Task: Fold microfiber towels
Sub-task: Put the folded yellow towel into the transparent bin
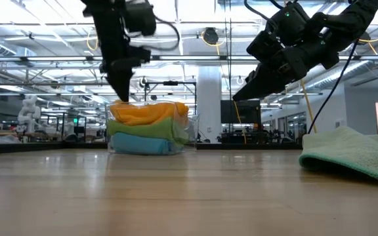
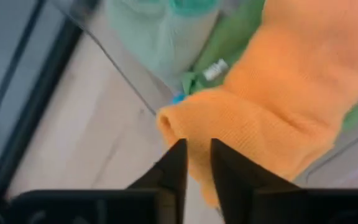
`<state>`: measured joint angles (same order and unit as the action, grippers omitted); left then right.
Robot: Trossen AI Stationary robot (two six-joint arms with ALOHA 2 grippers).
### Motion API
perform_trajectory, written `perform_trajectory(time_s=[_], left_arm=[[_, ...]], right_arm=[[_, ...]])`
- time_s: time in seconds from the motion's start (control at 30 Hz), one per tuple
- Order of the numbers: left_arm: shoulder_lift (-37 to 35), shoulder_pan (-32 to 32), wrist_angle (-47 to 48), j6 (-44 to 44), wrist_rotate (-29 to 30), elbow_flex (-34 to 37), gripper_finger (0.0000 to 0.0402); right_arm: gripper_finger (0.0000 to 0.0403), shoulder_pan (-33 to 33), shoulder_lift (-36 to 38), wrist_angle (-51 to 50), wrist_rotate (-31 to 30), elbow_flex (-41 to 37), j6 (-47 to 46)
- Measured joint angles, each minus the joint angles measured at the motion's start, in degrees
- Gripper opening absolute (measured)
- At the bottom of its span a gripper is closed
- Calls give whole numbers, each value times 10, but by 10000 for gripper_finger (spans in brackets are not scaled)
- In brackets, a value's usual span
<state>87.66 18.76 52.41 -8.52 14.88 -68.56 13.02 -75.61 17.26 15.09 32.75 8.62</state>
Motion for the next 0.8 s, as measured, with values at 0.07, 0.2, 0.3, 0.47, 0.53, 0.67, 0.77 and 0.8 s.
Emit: perform_trajectory(time_s=[0.07,0.2,0.3,0.47,0.53,0.67,0.77,0.8], left_arm=[[17,4,-10,1,-18,12,42],[53,6,-41,15,-67,23,7],[75,6,-54,21,-87,23,9],[122,9,-61,23,-103,22,24],[141,11,-61,25,-112,21,22],[150,12,-62,27,-122,20,6],[138,12,-52,21,-120,14,6],[131,12,-45,20,-119,10,10]], right_arm=[[0,0,0,0,0,0,0],[0,0,0,4,0,0,2],[0,0,0,10,0,0,3],[0,0,0,9,0,0,6],[0,0,0,8,0,0,7],[0,0,0,3,0,0,11],[0,0,0,3,0,0,11],[0,0,0,4,0,0,11]])
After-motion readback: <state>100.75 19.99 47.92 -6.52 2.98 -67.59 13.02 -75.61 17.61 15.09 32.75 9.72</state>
